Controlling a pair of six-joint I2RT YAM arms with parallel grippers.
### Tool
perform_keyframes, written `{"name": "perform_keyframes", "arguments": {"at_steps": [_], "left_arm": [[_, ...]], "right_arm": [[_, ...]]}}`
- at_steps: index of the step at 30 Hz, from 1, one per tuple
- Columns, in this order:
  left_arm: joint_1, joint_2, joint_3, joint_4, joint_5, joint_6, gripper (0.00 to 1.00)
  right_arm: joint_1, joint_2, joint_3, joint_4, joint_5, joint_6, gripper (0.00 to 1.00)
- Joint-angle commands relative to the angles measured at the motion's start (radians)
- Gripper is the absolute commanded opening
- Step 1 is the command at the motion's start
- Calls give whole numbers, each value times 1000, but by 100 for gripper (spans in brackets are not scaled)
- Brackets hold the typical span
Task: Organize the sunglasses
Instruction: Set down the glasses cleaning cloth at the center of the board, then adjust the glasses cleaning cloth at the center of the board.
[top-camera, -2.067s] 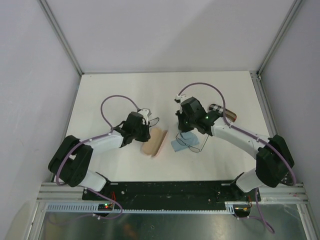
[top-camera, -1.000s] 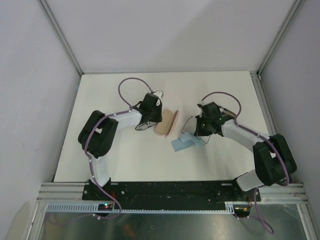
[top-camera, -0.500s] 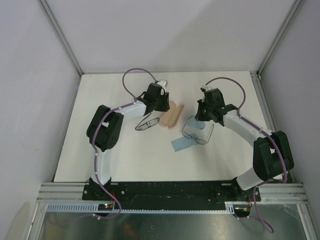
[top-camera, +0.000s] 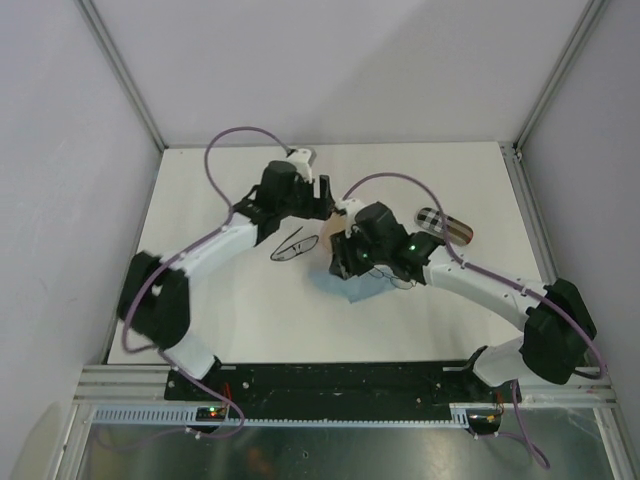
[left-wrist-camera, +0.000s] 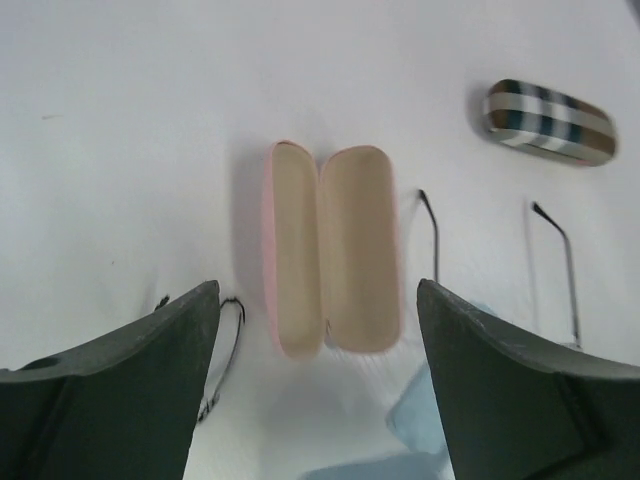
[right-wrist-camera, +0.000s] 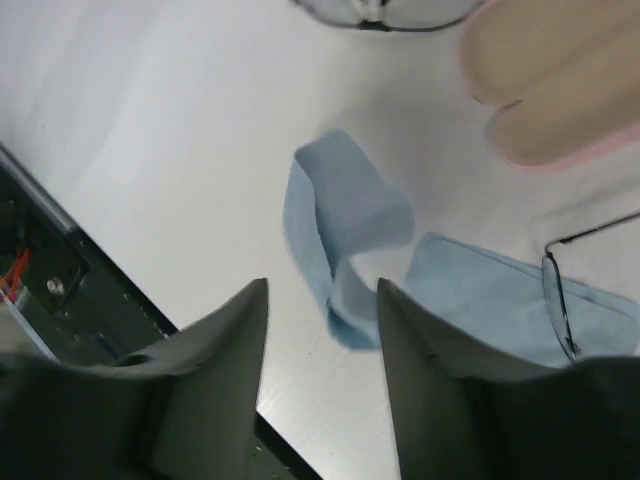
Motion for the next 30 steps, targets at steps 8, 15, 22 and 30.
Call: {"name": "perform_keyframes", "arguments": {"at_steps": [8, 15, 22, 30], "left_arm": [[-12, -453, -421, -12, 43, -108, 81], [-39, -511, -579, -22, 28, -144, 72], [-36, -500, -614, -21, -77, -142, 61], [-26, -492, -664, -19, -152, -165, 55]], "right_arm": [[97, 26, -37, -18, 41, 77, 62], [87, 105, -79, 37, 114, 111, 37], [52, 189, -78, 145, 146, 113, 29], [48, 294, -32, 160, 226, 60, 31]]}}
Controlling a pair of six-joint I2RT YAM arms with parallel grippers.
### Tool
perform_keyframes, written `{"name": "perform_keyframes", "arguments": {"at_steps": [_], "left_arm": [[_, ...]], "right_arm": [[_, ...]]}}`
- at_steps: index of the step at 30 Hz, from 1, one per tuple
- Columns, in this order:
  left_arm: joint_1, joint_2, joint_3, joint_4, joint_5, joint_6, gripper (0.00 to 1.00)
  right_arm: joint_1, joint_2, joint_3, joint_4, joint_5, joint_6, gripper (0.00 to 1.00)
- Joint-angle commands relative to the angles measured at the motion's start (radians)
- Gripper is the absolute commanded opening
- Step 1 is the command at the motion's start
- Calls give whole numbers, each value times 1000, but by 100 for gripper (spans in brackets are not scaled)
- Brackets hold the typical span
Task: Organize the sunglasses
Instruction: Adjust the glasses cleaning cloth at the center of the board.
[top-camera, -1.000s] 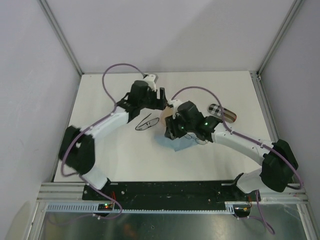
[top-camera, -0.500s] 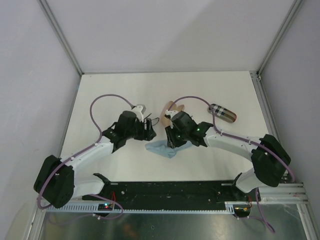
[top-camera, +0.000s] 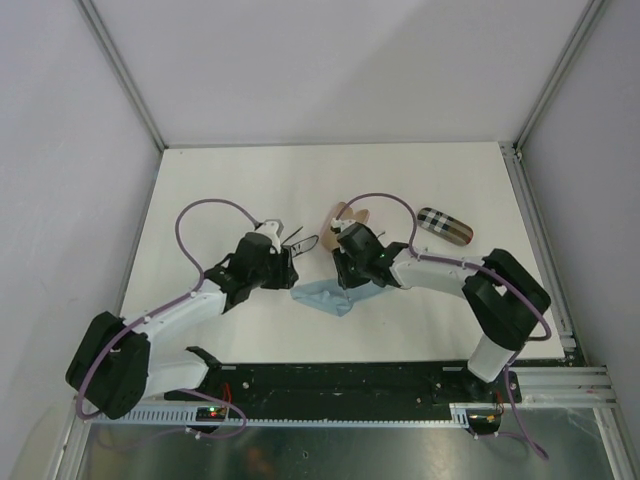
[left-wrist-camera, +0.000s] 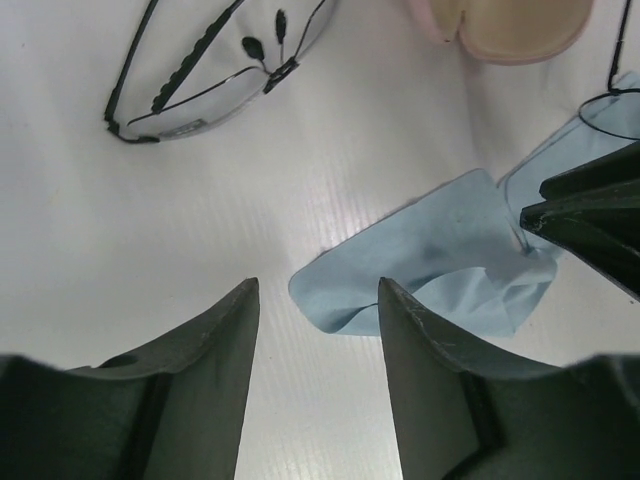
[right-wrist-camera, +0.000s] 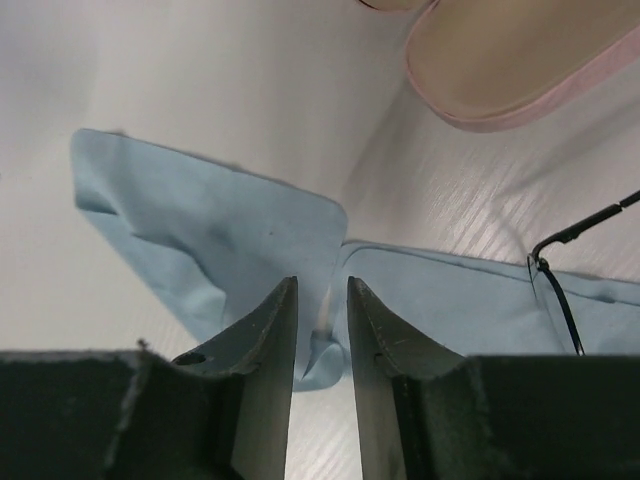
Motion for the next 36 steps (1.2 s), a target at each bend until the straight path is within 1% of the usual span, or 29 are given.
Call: {"name": "perform_keyframes", "arguments": {"at_steps": [1, 7, 16, 19, 23, 25, 27, 28, 30, 31, 36], "left_arm": [[6, 9, -19, 25, -71, -30, 53], [8, 42, -19, 37, -88, -27, 44], [9, 108, -20, 48, -58, -18, 40], [8, 130, -14, 49, -32, -18, 40], [9, 152, -3, 49, 1, -17, 42], [8, 168, 4, 49, 24, -16, 43], [8, 185, 10, 49, 37, -11, 44], [8, 192, 13, 49, 41, -9, 44], [8, 209, 18, 49, 45, -7, 44], [8, 216, 20, 49, 45, -7, 45], [8, 239, 37, 48, 33, 2, 44]], "right_arm": [[3, 62, 54, 37, 65, -39, 31], [7, 134, 106, 27, 87, -70, 31], [30, 191, 131, 16, 114, -102, 32], [38, 200, 134, -5, 116, -112, 31], [54, 198, 134, -40, 118, -130, 24], [67, 195, 134, -59, 129, -135, 23], [74, 192, 134, -71, 133, -134, 17], [76, 192, 134, -74, 133, -133, 12], [76, 190, 134, -73, 133, -128, 4], [73, 189, 134, -68, 127, -124, 2], [40, 165, 134, -32, 63, -105, 0]]}}
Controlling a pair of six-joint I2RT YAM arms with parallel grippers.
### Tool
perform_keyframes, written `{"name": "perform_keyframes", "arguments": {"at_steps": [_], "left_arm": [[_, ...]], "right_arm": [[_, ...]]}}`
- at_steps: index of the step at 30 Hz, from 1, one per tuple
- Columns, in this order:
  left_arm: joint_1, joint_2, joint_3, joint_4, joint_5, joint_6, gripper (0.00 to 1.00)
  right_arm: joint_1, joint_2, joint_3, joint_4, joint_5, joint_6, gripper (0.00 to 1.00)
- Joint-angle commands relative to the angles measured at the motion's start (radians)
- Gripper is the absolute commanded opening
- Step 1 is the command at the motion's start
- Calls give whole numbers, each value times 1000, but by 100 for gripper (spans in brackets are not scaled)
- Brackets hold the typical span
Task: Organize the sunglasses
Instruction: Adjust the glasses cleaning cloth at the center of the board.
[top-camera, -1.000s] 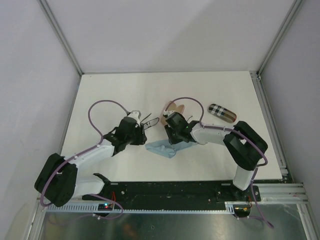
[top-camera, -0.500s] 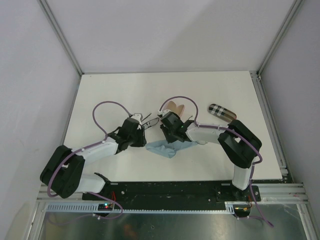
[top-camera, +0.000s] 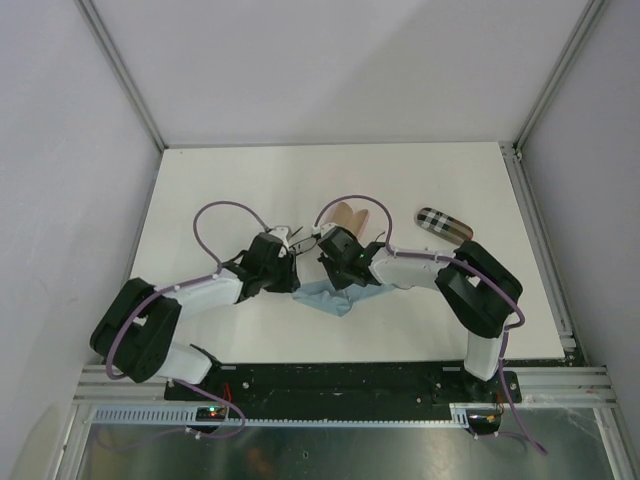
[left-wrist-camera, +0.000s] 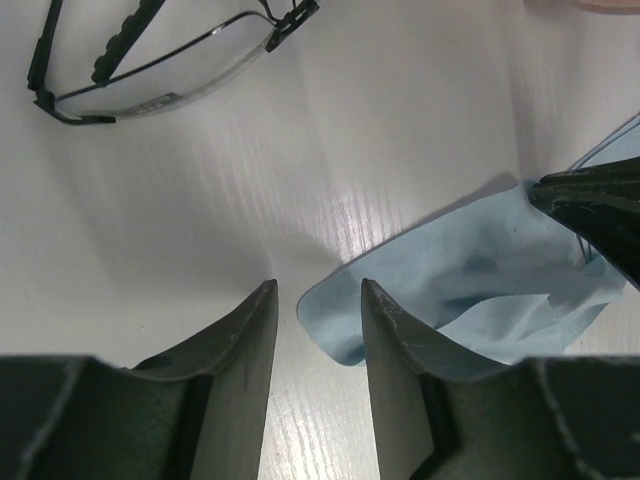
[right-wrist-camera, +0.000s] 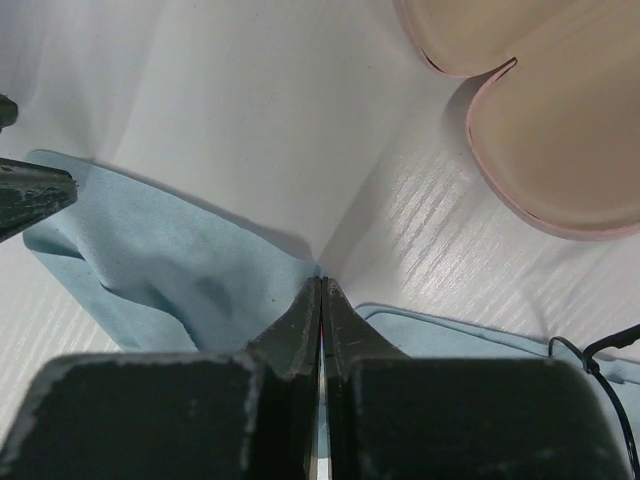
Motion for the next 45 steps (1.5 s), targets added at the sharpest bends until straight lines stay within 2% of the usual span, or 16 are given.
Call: {"name": "perform_keyframes", "arguments": {"at_steps": [1, 13, 29, 38, 45], "left_arm": [[4, 32, 32, -6, -1, 19, 43], [4, 46, 19, -8, 29, 16, 34], [-6, 14, -54, -13, 39, -29, 29], [-6, -53, -93, -43, -28, -53, 30], [-4, -62, -86, -67, -86, -66, 36]], "right_arm": [[-28, -14, 13, -7, -55, 17, 0], [-47, -19, 23, 0, -87, 13, 0], [-48, -27, 30, 4, -106, 23, 0], [-46, -32, 29, -3, -103, 27, 0], [-40, -33, 29, -11, -99, 29, 0]]}}
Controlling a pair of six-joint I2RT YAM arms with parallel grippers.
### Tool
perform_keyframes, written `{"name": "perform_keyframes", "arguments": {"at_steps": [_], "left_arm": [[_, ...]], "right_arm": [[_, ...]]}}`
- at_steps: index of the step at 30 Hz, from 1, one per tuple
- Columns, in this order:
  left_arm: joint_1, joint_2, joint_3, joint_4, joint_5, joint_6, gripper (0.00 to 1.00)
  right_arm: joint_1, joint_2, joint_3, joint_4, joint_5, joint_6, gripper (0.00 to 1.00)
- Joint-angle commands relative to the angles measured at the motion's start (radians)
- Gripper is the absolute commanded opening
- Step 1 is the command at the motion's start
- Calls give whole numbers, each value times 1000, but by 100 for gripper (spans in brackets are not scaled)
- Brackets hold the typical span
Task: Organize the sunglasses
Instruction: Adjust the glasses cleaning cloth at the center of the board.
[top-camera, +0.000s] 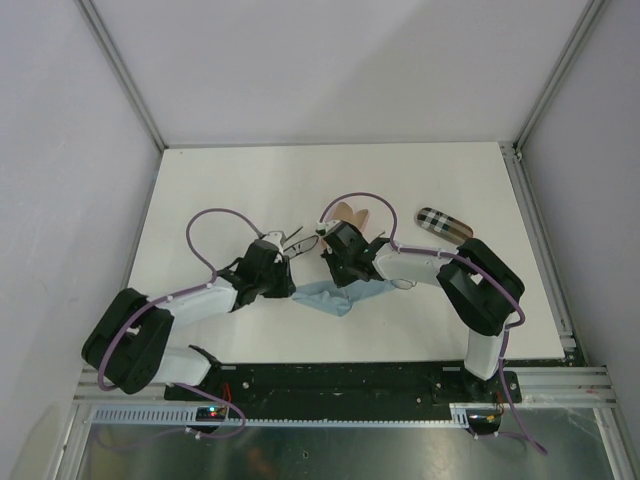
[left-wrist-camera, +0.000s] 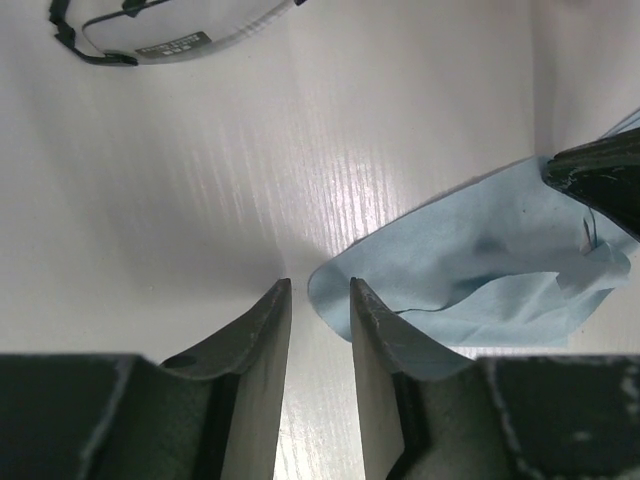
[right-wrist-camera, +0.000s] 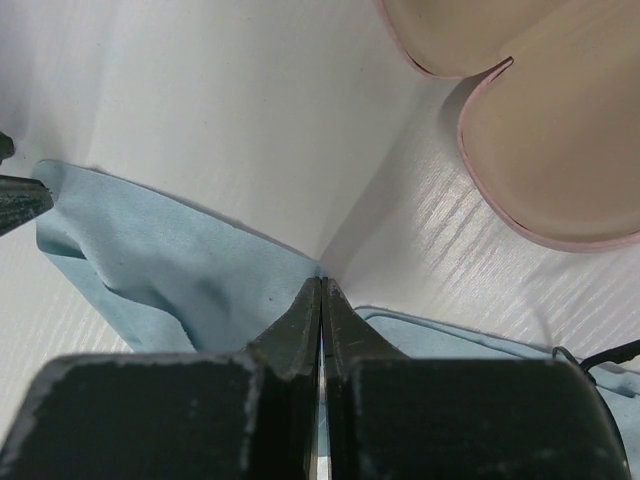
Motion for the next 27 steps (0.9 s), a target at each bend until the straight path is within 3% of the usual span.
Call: {"name": "perform_keyframes", "arguments": {"at_steps": [1, 12, 23, 27], "left_arm": [[-2, 8, -18, -86, -69, -10, 35], [-3, 61, -1, -93, -6, 13, 25], [-10, 85, -2, -113, 21, 12, 27], [-12, 113, 6, -114, 30, 18, 16]], "right_arm": [[6, -33, 28, -13, 2, 10, 0], [8, -39, 29, -14, 3, 11, 0], [8, -40, 29, -9, -3, 12, 0], [8, -39, 29, -9, -6, 12, 0]]}}
